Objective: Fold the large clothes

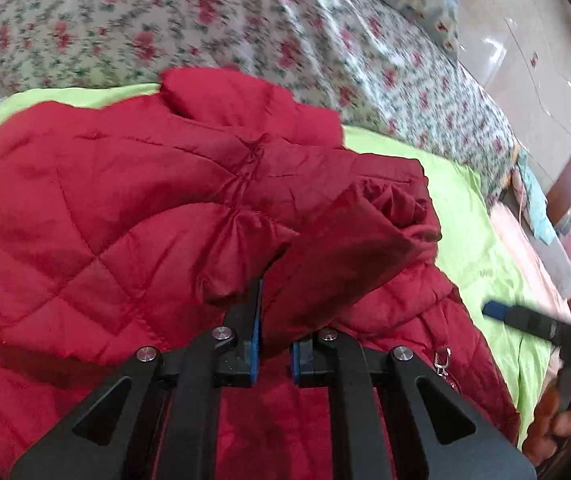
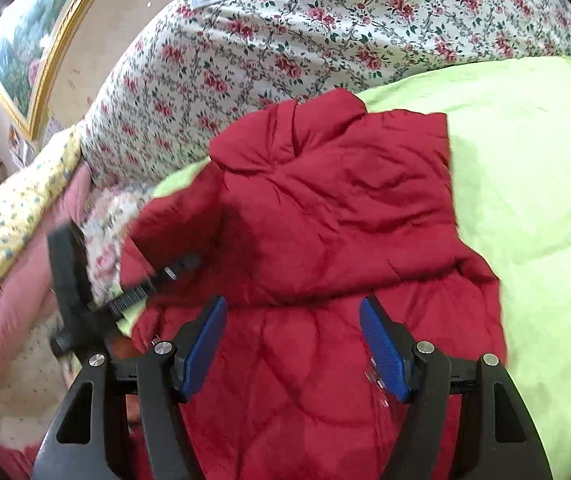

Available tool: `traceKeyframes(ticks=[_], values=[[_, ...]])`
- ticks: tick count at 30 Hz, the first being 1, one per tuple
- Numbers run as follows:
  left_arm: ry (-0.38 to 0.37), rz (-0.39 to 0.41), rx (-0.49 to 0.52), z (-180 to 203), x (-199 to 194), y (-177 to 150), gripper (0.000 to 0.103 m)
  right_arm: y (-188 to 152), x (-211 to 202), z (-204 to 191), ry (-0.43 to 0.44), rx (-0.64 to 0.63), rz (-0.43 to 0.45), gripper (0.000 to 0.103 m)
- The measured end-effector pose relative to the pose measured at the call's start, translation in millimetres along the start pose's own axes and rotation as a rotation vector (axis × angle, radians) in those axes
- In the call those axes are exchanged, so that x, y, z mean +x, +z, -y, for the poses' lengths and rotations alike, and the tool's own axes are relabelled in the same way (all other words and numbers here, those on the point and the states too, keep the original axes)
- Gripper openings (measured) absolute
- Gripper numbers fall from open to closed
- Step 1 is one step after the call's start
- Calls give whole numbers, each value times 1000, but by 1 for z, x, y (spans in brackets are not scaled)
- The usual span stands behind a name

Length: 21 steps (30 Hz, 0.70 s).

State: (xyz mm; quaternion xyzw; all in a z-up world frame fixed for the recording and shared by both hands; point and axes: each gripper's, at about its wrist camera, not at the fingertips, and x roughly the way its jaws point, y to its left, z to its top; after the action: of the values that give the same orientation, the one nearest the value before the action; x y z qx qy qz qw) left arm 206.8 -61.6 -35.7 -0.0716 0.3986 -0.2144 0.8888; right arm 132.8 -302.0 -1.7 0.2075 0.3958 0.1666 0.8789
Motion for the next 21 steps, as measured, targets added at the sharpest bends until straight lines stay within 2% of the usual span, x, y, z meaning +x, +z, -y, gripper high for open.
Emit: traceKeyframes(ticks=[6,10,13,15,16,17,18,20,21], values=[[-23,-30,67,34,12,-9,9,26,26,6,77,70,-3,71],[-17,-48,82,39,19,-13,9,37,41,16,113,133,2,71],[-14,-56,78,39,22,-14,9,42,54,24,141,181,-3,67],[-19,-57,73,41,22,-14,9,44,66,27,161,208,-25,57],[-17,-61,72,41,23,-14,10,44,72,28,174,221,-47,40],[-15,-66,69,40,22,-14,15,44,76,28,182,231,-59,22],[-28,-74,62,38,21,-14,19,43,80,29,186,244,-69,20],[-72,-82,37,32,16,-14,38,44,79,29,167,228,-59,16],[-78,-77,28,29,11,-13,43,44,77,28,160,219,-51,16]])
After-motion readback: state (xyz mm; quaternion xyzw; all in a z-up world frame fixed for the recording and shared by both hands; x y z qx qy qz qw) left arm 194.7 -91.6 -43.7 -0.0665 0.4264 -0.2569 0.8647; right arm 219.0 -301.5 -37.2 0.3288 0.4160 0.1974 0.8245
